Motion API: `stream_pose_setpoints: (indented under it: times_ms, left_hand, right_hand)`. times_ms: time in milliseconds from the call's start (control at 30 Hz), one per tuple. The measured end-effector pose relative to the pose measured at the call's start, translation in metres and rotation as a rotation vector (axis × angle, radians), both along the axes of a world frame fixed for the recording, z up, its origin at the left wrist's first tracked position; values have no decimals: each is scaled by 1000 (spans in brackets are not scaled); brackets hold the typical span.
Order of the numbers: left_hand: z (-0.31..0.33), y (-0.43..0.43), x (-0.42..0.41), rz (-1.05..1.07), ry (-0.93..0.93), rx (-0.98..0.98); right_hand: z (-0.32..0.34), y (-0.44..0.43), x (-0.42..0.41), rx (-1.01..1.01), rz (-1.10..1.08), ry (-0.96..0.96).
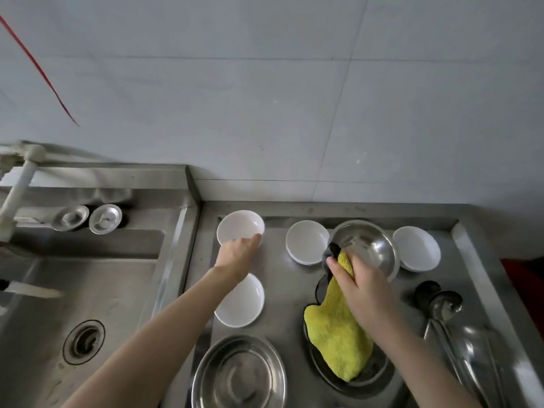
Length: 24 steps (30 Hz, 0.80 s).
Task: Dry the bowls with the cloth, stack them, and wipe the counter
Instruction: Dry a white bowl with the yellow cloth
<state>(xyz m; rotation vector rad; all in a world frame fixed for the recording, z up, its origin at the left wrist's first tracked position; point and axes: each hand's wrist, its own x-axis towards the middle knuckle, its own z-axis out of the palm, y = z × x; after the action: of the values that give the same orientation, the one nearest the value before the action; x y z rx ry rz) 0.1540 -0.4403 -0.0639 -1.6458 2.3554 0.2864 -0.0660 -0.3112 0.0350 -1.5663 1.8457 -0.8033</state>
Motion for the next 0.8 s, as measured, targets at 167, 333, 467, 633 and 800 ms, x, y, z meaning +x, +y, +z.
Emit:
stream_pose_setpoints:
  times_ms: [167, 333, 467, 633, 800]
  left_hand:
    - [-30, -20, 2, 8, 4, 53]
    - [-49, -25, 12, 65, 101, 110]
    - [-57, -25, 18, 133, 218, 146]
    - [-54, -24, 17, 136, 285, 138]
    - [-45, -17, -10, 197, 506, 53]
  right_hand:
    - [-15, -18, 2, 9, -13, -12]
    - [-26, -24, 3, 43, 3, -13]
    - [-30, -24, 5, 55, 9, -22]
    - [-28, -20, 6, 61, 10, -23]
    - [-22, -12, 2, 84, -23, -22]
